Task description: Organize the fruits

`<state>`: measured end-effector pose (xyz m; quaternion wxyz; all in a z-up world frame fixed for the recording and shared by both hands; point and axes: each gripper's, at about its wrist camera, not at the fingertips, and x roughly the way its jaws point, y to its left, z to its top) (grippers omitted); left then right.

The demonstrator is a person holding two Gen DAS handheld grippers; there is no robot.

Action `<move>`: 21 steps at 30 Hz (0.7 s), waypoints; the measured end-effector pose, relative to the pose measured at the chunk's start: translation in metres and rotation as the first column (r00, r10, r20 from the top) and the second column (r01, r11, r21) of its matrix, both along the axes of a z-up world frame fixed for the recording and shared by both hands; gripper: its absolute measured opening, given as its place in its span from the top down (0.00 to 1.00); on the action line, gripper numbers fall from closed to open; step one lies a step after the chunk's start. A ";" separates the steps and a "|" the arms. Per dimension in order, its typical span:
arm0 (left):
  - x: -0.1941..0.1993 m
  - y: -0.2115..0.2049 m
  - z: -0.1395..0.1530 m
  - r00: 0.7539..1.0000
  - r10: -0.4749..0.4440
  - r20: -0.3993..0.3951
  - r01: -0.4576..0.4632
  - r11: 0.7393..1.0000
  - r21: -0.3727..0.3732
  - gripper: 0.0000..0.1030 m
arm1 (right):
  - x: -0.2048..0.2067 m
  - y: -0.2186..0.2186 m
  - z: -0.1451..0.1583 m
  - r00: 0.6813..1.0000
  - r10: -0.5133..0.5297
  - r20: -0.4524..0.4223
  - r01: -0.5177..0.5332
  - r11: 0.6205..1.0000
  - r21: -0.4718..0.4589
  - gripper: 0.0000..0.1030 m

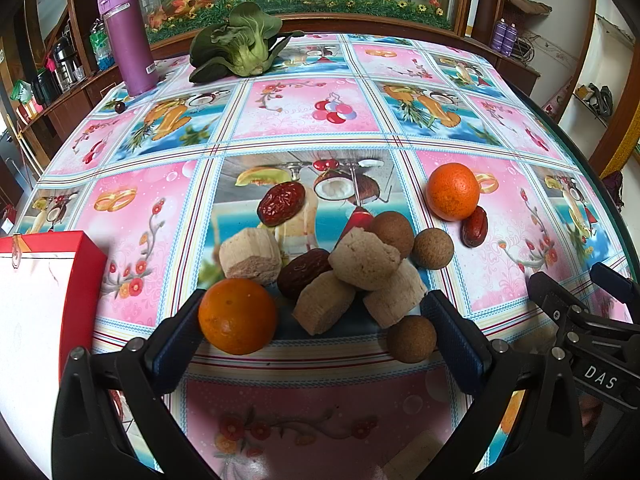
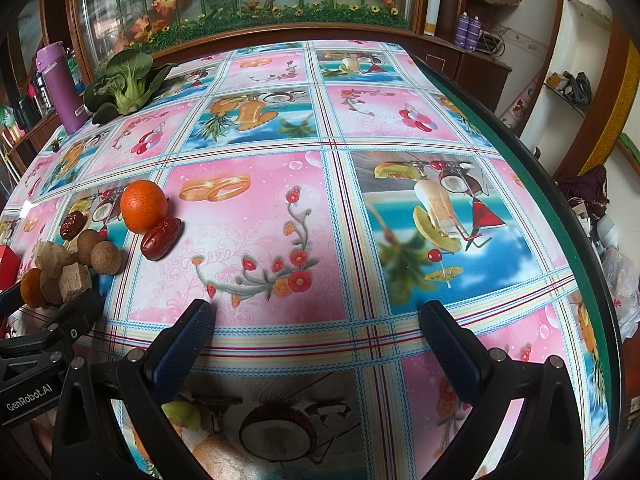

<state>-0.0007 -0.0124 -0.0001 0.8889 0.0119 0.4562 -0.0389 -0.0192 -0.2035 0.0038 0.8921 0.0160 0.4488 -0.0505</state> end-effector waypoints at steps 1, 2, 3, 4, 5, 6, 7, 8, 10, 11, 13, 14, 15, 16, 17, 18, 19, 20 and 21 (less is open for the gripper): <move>0.000 0.000 0.000 1.000 0.000 -0.001 0.000 1.000 0.000 0.00 | 0.000 0.001 0.000 1.000 0.000 0.000 0.000 1.000 0.000 0.00; 0.000 0.000 0.000 1.000 -0.007 -0.009 0.007 1.000 0.002 0.00 | 0.000 0.001 -0.001 1.000 -0.004 0.000 0.004 1.000 0.000 0.00; -0.001 0.001 0.000 1.000 -0.021 -0.020 0.021 1.000 0.002 0.00 | 0.000 0.000 -0.001 1.000 -0.007 0.000 0.007 1.000 -0.001 0.00; -0.002 0.003 0.001 1.000 -0.014 -0.025 0.014 1.000 0.001 0.00 | 0.000 0.000 -0.001 1.000 -0.007 0.000 0.007 1.000 0.000 0.00; -0.004 0.006 0.003 1.000 0.002 -0.029 -0.003 1.000 -0.002 0.00 | -0.001 0.000 0.000 1.000 0.000 0.000 0.000 1.000 0.001 0.00; -0.009 0.011 0.006 1.000 0.018 -0.024 -0.019 1.000 -0.014 0.00 | -0.002 -0.001 0.000 1.000 0.015 -0.007 -0.015 1.000 0.005 0.00; -0.018 0.018 0.012 1.000 0.024 0.004 -0.024 0.999 -0.026 0.00 | -0.002 -0.001 0.002 0.999 0.034 -0.016 -0.033 0.999 0.016 0.01; -0.025 0.022 0.019 0.999 0.032 0.036 -0.031 0.999 -0.018 0.00 | -0.004 -0.002 0.004 0.999 0.042 -0.005 -0.042 0.998 0.038 0.01; -0.045 0.033 0.036 0.993 0.056 0.102 -0.059 0.998 0.023 0.00 | -0.016 -0.003 0.019 0.994 0.039 0.105 -0.047 0.996 0.080 0.01; -0.054 0.040 0.042 0.990 0.067 0.125 -0.071 0.997 0.031 0.00 | -0.023 -0.002 0.028 0.986 0.048 0.163 -0.063 0.994 0.089 0.01; -0.074 0.053 0.056 0.981 0.091 0.172 -0.099 0.994 0.035 0.00 | -0.038 0.004 0.045 0.955 0.104 0.279 -0.141 0.983 0.116 0.01; -0.081 0.058 0.060 0.976 0.104 0.191 -0.114 0.993 0.042 0.00 | -0.045 0.008 0.049 0.938 0.127 0.321 -0.174 0.977 0.121 0.01; -0.089 0.063 0.064 0.971 0.119 0.208 -0.132 0.990 0.050 0.00 | -0.049 0.012 0.051 0.929 0.142 0.340 -0.192 0.974 0.118 0.01; -0.095 0.067 0.068 0.967 0.128 0.223 -0.142 0.989 0.050 0.00 | -0.053 0.019 0.053 0.923 0.165 0.348 -0.213 0.971 0.105 0.01; -0.099 0.069 0.071 0.964 0.131 0.229 -0.146 0.988 0.047 0.00 | -0.055 0.025 0.053 0.920 0.182 0.348 -0.227 0.969 0.093 0.01; -0.103 0.072 0.074 0.962 0.135 0.236 -0.150 0.988 0.047 0.00 | -0.057 0.030 0.054 0.916 0.199 0.348 -0.242 0.967 0.084 0.01; -0.105 0.074 0.076 0.960 0.137 0.244 -0.154 0.987 0.051 0.00 | -0.061 0.036 0.054 0.910 0.213 0.355 -0.258 0.963 0.082 0.01; -0.105 0.074 0.077 0.960 0.134 0.246 -0.151 0.987 0.053 0.00 | -0.063 0.039 0.055 0.906 0.221 0.362 -0.268 0.960 0.083 0.01; -0.104 0.074 0.077 0.962 0.128 0.243 -0.145 0.988 0.054 0.00 | -0.066 0.042 0.055 0.901 0.227 0.368 -0.276 0.957 0.084 0.01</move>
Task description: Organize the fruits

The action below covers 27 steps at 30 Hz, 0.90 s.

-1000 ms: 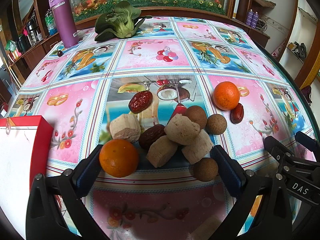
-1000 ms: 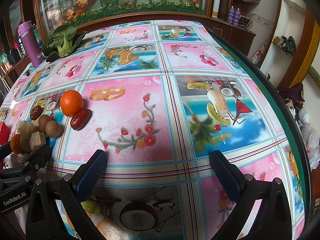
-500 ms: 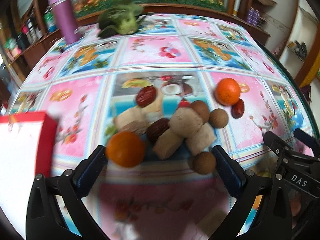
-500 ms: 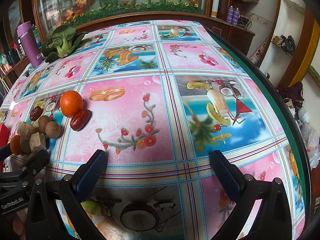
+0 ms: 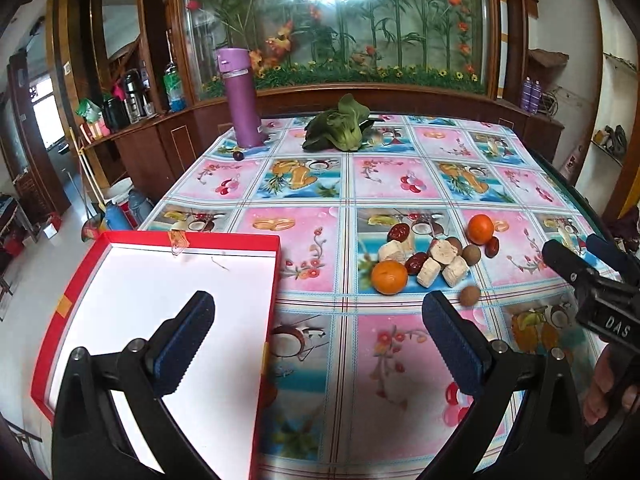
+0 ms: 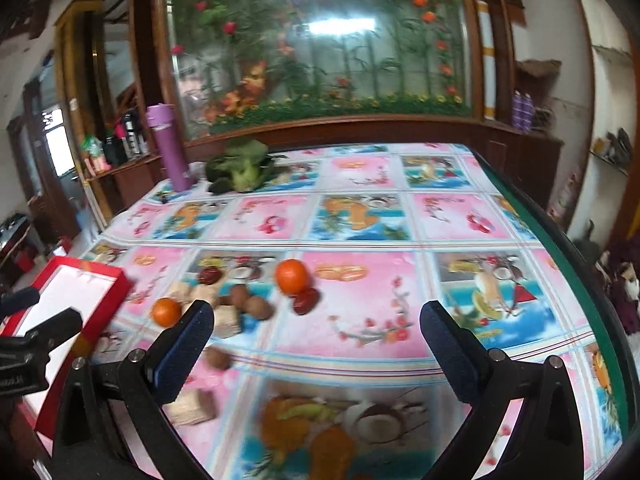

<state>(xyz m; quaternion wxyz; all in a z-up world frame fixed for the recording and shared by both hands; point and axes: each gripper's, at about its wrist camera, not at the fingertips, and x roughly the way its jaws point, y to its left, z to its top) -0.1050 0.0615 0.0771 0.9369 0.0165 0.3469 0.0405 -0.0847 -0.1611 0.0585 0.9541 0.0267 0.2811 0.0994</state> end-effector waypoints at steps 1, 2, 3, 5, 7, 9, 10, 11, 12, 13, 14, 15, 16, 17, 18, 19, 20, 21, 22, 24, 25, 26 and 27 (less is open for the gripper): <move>0.000 0.001 0.000 1.000 -0.006 -0.003 0.006 1.000 -0.003 0.00 | 0.000 0.001 -0.001 1.000 0.004 0.003 -0.004 1.000 0.002 0.01; -0.001 0.001 -0.001 1.000 -0.009 -0.007 0.009 1.000 -0.005 0.00 | -0.001 0.002 -0.001 1.000 0.004 0.006 -0.004 1.000 0.007 0.01; 0.000 0.002 -0.003 1.000 -0.009 -0.014 0.009 1.000 -0.005 0.00 | -0.001 0.001 0.000 1.000 -0.002 0.011 0.002 1.000 0.013 0.01; 0.001 0.002 -0.006 1.000 -0.010 -0.027 0.010 1.000 -0.006 0.00 | -0.002 -0.003 0.001 1.000 -0.011 0.016 0.011 1.000 0.025 0.01; 0.004 0.003 -0.009 0.999 -0.009 -0.037 0.008 1.000 -0.014 0.00 | 0.000 -0.006 0.000 0.999 -0.037 0.018 0.037 0.999 0.026 0.01; 0.007 0.002 -0.011 0.999 -0.015 -0.045 0.014 1.000 -0.019 0.00 | 0.002 -0.009 -0.001 0.998 -0.059 0.014 0.059 0.998 0.027 0.01; 0.010 0.001 -0.012 0.999 -0.019 -0.051 0.018 1.000 -0.020 0.00 | 0.002 -0.011 0.000 0.998 -0.065 0.011 0.065 0.997 0.035 0.01; 0.013 0.000 -0.013 0.998 -0.022 -0.056 0.021 1.000 -0.020 0.00 | 0.003 -0.013 0.000 0.997 -0.072 0.008 0.072 0.997 0.042 0.01; 0.017 -0.002 -0.014 0.998 -0.030 -0.062 0.028 0.999 -0.020 0.00 | 0.004 -0.015 0.000 0.997 -0.081 0.006 0.080 0.996 0.048 0.01; 0.020 -0.004 -0.016 0.997 -0.037 -0.068 0.035 0.999 -0.020 0.00 | 0.005 -0.017 0.000 0.996 -0.090 0.003 0.090 0.995 0.050 0.01; 0.024 -0.005 -0.018 0.996 -0.044 -0.075 0.043 0.999 -0.020 0.00 | 0.005 -0.019 0.000 0.995 -0.099 0.001 0.099 0.994 0.052 0.01; 0.029 -0.007 -0.021 0.995 -0.053 -0.087 0.051 0.998 -0.022 0.00 | 0.006 -0.021 0.000 0.994 -0.109 -0.005 0.109 0.992 0.058 0.01; 0.034 -0.009 -0.024 0.993 -0.062 -0.101 0.060 0.998 -0.025 0.00 | 0.007 -0.023 0.000 0.994 -0.113 -0.010 0.113 0.991 0.065 0.01; 0.039 -0.011 -0.027 0.990 -0.075 -0.116 0.072 0.997 -0.031 0.00 | 0.007 -0.025 0.000 0.993 -0.118 -0.015 0.118 0.990 0.075 0.01; 0.043 -0.011 -0.029 0.988 -0.083 -0.128 0.079 0.996 -0.036 0.00 | 0.007 -0.028 0.000 0.993 -0.121 -0.017 0.122 0.989 0.085 0.01; 0.047 -0.012 -0.032 0.986 -0.089 -0.139 0.084 0.996 -0.044 0.00 | 0.007 -0.029 0.000 0.993 -0.121 -0.016 0.122 0.988 0.091 0.01; 0.050 -0.013 -0.034 0.985 -0.095 -0.144 0.088 0.995 -0.051 0.00 | 0.006 -0.029 0.000 0.993 -0.120 -0.014 0.120 0.989 0.090 0.01; 0.054 -0.013 -0.035 0.984 -0.099 -0.149 0.092 0.994 -0.057 0.00 | 0.006 -0.028 0.001 0.993 -0.118 -0.011 0.119 0.989 0.087 0.01; 0.056 -0.014 -0.035 0.984 -0.099 -0.151 0.091 0.994 -0.058 0.00 | 0.005 -0.027 0.001 0.993 -0.115 -0.008 0.115 0.990 0.087 0.01; 0.061 -0.016 -0.035 0.984 -0.107 -0.145 0.099 0.993 -0.064 0.00 | 0.006 -0.027 0.001 0.994 -0.109 -0.014 0.110 0.990 0.091 0.01; 0.063 -0.017 -0.036 0.983 -0.112 -0.145 0.103 0.992 -0.066 0.01 | 0.006 -0.027 0.001 0.994 -0.108 -0.018 0.109 0.990 0.094 0.01; 0.066 -0.018 -0.037 0.982 -0.112 -0.150 0.103 0.993 -0.066 0.08 | 0.007 -0.028 0.001 0.994 -0.107 -0.022 0.109 0.989 0.095 0.01; 0.069 -0.019 -0.039 0.980 -0.115 -0.160 0.105 0.992 -0.070 0.12 | 0.007 -0.028 0.001 0.994 -0.106 -0.024 0.108 0.990 0.096 0.01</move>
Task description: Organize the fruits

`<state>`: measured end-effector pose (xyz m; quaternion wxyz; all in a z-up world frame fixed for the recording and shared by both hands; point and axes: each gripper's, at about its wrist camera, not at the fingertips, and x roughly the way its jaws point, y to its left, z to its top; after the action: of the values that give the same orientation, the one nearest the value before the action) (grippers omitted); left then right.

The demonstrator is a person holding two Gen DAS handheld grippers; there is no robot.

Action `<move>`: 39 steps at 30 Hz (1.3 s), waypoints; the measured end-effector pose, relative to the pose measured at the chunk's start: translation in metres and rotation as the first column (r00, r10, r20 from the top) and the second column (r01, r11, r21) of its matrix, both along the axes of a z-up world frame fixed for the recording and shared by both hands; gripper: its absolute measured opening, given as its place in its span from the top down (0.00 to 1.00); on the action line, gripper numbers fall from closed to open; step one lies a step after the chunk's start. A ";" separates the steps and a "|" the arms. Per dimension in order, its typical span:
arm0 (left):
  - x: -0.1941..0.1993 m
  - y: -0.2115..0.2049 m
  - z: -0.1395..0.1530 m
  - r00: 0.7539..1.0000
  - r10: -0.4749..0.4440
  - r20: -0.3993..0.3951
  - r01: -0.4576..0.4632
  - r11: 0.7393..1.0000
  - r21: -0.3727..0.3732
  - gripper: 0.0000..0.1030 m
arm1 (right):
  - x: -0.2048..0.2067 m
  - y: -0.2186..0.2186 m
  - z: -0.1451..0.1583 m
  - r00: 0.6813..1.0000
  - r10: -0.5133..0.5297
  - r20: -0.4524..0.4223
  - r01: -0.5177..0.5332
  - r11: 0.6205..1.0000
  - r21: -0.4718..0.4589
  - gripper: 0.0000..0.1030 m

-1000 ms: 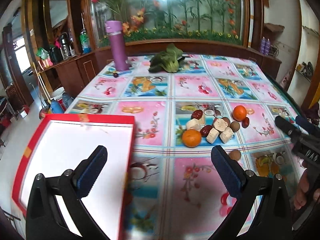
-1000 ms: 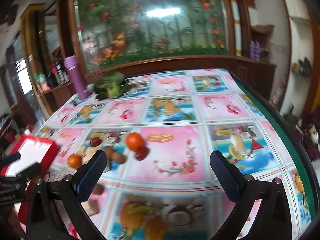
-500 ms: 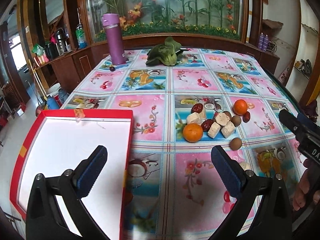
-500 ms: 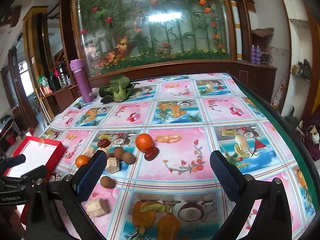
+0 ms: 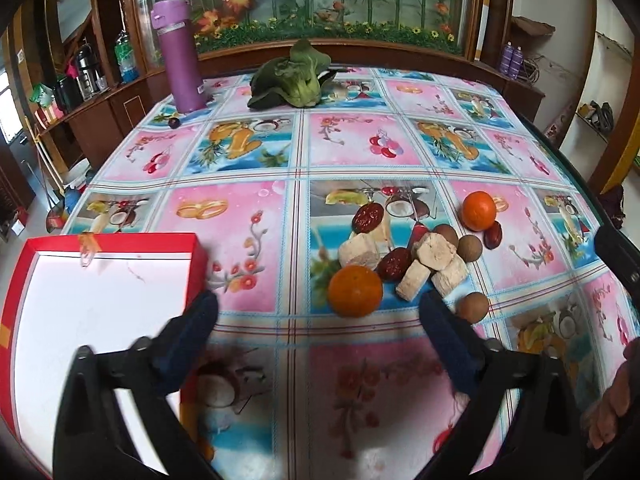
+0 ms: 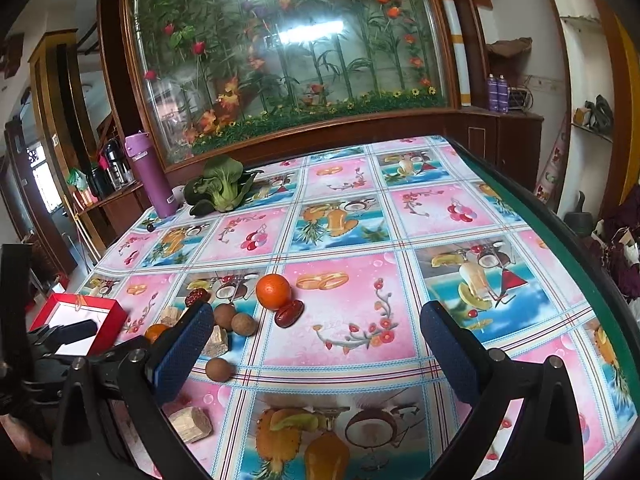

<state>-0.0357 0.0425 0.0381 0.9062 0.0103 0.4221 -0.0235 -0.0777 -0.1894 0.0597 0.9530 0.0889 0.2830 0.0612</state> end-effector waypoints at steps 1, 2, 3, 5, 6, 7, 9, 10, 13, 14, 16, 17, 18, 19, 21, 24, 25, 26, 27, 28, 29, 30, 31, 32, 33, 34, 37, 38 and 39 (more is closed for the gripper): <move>0.003 -0.001 -0.003 1.000 -0.008 -0.015 0.008 1.000 -0.009 0.19 | 0.000 0.000 0.000 1.000 0.001 -0.001 -0.001 1.000 0.000 0.01; 0.007 -0.001 -0.006 0.999 -0.017 -0.030 0.016 1.000 -0.018 0.25 | 0.000 0.000 0.000 1.000 0.001 -0.001 -0.001 1.000 0.002 0.01; 0.009 -0.001 -0.010 0.999 -0.021 -0.047 0.020 0.999 -0.026 0.28 | -0.001 0.000 0.000 1.000 0.000 0.000 0.000 1.000 0.004 0.01; 0.013 -0.001 -0.014 0.997 -0.030 -0.065 0.027 0.999 -0.036 0.33 | 0.001 0.000 0.000 1.000 0.002 -0.003 -0.002 1.000 0.005 0.01; 0.014 -0.001 -0.017 0.997 -0.033 -0.071 0.030 0.999 -0.038 0.34 | 0.002 0.001 0.000 1.000 0.005 -0.009 -0.005 1.000 0.004 0.01; 0.014 0.000 -0.018 0.997 -0.033 -0.075 0.030 0.999 -0.041 0.36 | 0.005 0.002 -0.002 1.000 0.005 -0.023 -0.005 1.000 -0.004 0.01; 0.016 0.003 -0.020 0.996 -0.038 -0.081 0.033 0.997 -0.067 0.38 | 0.011 0.008 -0.003 0.999 0.027 -0.044 -0.028 0.999 -0.021 0.01; 0.018 0.004 -0.021 0.996 -0.042 -0.084 0.035 0.996 -0.083 0.40 | 0.013 0.010 -0.002 0.998 0.045 -0.047 -0.046 0.999 -0.028 0.01; 0.020 0.001 -0.022 0.993 -0.070 -0.090 0.061 0.993 -0.097 0.48 | 0.023 0.027 -0.001 0.994 0.090 -0.062 -0.096 0.991 -0.092 0.01; 0.020 -0.001 -0.022 0.993 -0.076 -0.089 0.068 0.993 -0.091 0.49 | 0.030 0.039 -0.001 0.991 0.115 -0.063 -0.123 0.983 -0.139 0.01; 0.021 -0.003 -0.022 0.992 -0.087 -0.087 0.079 0.992 -0.095 0.51 | 0.038 0.054 -0.003 0.990 0.131 -0.061 -0.141 0.968 -0.206 0.05; 0.022 -0.002 -0.022 0.992 -0.091 -0.090 0.082 0.991 -0.106 0.56 | 0.042 0.059 -0.004 0.989 0.136 -0.064 -0.146 0.964 -0.221 0.09; 0.023 0.000 -0.021 0.991 -0.094 -0.094 0.083 0.990 -0.115 0.59 | 0.050 0.064 -0.006 0.986 0.145 -0.082 -0.159 0.966 -0.204 0.15; 0.025 0.001 -0.020 0.990 -0.096 -0.100 0.084 0.989 -0.119 0.63 | 0.056 0.063 -0.008 0.985 0.144 -0.098 -0.160 0.972 -0.173 0.21; 0.028 0.002 -0.019 0.988 -0.105 -0.115 0.090 0.988 -0.128 0.64 | 0.070 0.059 -0.012 0.986 0.115 -0.121 -0.129 0.985 -0.115 0.25; 0.031 0.000 -0.017 0.987 -0.114 -0.115 0.101 0.989 -0.108 0.64 | 0.088 0.060 -0.024 0.983 0.091 -0.162 -0.109 0.988 -0.107 0.31; 0.031 0.000 -0.016 0.987 -0.117 -0.113 0.105 0.989 -0.108 0.64 | 0.091 0.061 -0.027 0.979 0.099 -0.176 -0.119 0.987 -0.109 0.36; 0.032 0.000 -0.016 0.986 -0.120 -0.116 0.107 0.988 -0.110 0.64 | 0.092 0.063 -0.029 0.978 0.101 -0.183 -0.123 0.986 -0.113 0.38; 0.032 0.000 -0.017 0.985 -0.124 -0.122 0.110 0.987 -0.114 0.64 | 0.093 0.062 -0.032 0.979 0.087 -0.184 -0.110 0.987 -0.119 0.40; 0.033 -0.001 -0.019 0.983 -0.131 -0.132 0.116 0.987 -0.116 0.64 | 0.094 0.060 -0.032 0.981 0.075 -0.180 -0.098 0.988 -0.123 0.40; 0.033 -0.002 -0.020 0.981 -0.136 -0.138 0.121 0.986 -0.112 0.64 | 0.095 0.056 -0.033 0.983 0.056 -0.174 -0.078 0.989 -0.123 0.40; 0.032 -0.003 -0.020 0.981 -0.140 -0.134 0.127 0.987 -0.100 0.64 | 0.097 0.050 -0.035 0.982 0.045 -0.182 -0.065 0.992 -0.105 0.40; 0.031 -0.003 -0.020 0.980 -0.142 -0.138 0.130 0.987 -0.092 0.64 | 0.102 0.046 -0.037 0.979 0.046 -0.196 -0.064 0.995 -0.083 0.40; 0.031 -0.003 -0.019 0.980 -0.142 -0.141 0.130 0.987 -0.093 0.64 | 0.104 0.042 -0.039 0.977 0.056 -0.207 -0.068 0.996 -0.053 0.40; 0.031 -0.002 -0.019 0.979 -0.140 -0.146 0.125 0.987 -0.104 0.64 | 0.105 0.040 -0.040 0.975 0.064 -0.211 -0.073 0.997 -0.034 0.40; 0.031 -0.001 -0.019 0.979 -0.137 -0.148 0.121 0.986 -0.110 0.64 | 0.106 0.041 -0.040 0.974 0.072 -0.216 -0.081 0.996 -0.032 0.40; 0.027 0.000 -0.018 0.979 -0.134 -0.150 0.118 0.987 -0.110 0.64 | 0.109 0.049 -0.043 0.960 0.122 -0.252 -0.134 0.991 -0.032 0.41; 0.026 0.000 -0.018 0.979 -0.135 -0.150 0.120 0.987 -0.105 0.64 | 0.109 0.050 -0.045 0.955 0.134 -0.266 -0.145 0.989 -0.024 0.41; 0.025 0.000 -0.018 0.979 -0.135 -0.150 0.121 0.988 -0.099 0.64 | 0.110 0.050 -0.046 0.951 0.141 -0.274 -0.150 0.989 -0.014 0.43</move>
<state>-0.0104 0.0421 0.0205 0.8666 -0.0048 0.4886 -0.1015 0.0322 -0.1398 0.0140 0.8994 0.0589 0.4181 0.1134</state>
